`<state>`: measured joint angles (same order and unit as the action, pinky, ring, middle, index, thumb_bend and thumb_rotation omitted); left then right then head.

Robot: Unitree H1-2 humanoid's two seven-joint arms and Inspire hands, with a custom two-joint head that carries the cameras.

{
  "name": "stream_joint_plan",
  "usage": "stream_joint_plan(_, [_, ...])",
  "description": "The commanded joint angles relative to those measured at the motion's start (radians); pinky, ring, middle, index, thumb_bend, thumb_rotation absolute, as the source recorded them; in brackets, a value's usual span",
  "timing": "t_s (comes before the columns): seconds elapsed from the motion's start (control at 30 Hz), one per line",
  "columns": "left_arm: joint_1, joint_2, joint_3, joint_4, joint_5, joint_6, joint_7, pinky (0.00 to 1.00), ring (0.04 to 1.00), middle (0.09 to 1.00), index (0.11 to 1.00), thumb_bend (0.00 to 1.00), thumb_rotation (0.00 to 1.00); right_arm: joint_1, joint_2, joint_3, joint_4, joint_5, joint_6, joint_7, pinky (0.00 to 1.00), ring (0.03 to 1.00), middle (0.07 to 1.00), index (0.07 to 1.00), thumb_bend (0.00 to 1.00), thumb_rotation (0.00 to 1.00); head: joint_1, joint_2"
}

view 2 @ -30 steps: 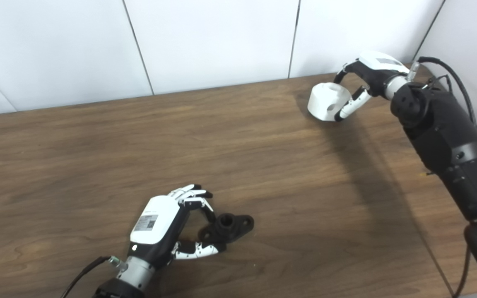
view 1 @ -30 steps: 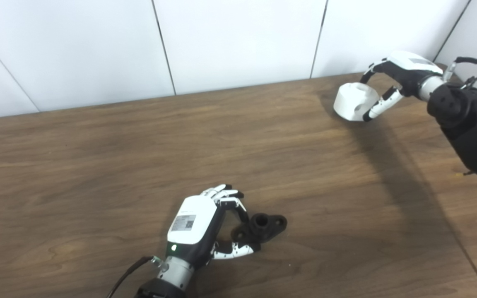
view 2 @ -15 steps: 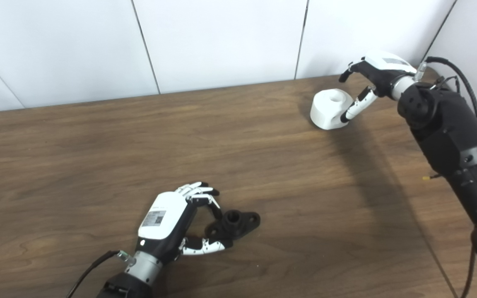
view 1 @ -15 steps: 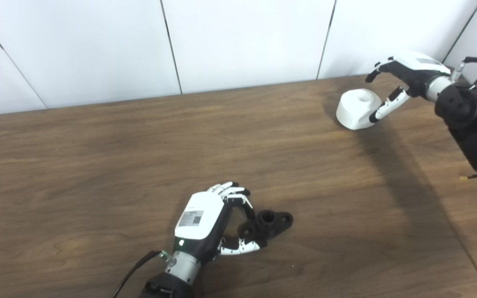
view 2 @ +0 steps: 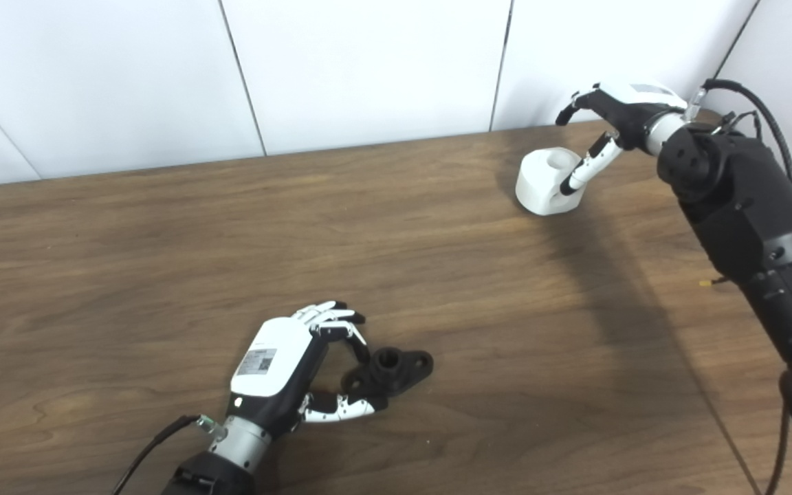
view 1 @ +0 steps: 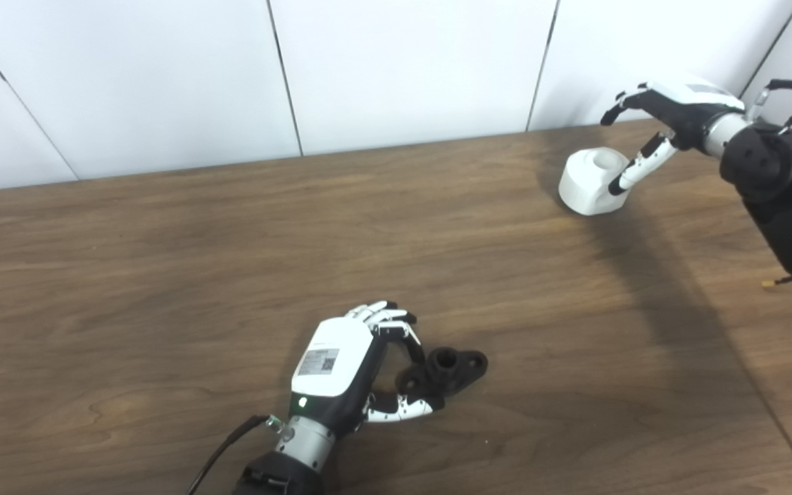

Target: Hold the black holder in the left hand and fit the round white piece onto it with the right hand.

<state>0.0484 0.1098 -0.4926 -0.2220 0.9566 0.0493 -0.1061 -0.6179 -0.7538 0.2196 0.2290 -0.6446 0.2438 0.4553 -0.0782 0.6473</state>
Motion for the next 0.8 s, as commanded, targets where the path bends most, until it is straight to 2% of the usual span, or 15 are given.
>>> stream_joint_plan(0.0, [0.032,0.015,-0.006,0.057,0.011,0.052,-0.058,0.84,0.871,0.78,0.487,0.52,0.05,-0.064,-0.031,-0.005,-0.009,-0.013,0.002,-0.001,1.0,1.0,0.94,0.791,0.94,0.23,-0.004,0.001])
stream_joint_plan(0.37, [0.033,0.022,-0.002,0.053,0.005,0.053,-0.068,0.83,0.873,0.783,0.487,0.52,0.05,-0.069,-0.036,0.024,0.016,-0.038,-0.01,0.025,1.0,1.0,0.939,0.793,0.95,0.24,-0.011,-0.003])
stream_joint_plan(0.77, [0.032,0.024,0.004,0.066,-0.009,0.051,-0.063,0.81,0.879,0.788,0.487,0.52,0.05,-0.06,-0.025,0.028,0.039,-0.046,-0.041,0.001,1.0,1.0,0.931,0.8,0.95,0.22,-0.018,-0.011])
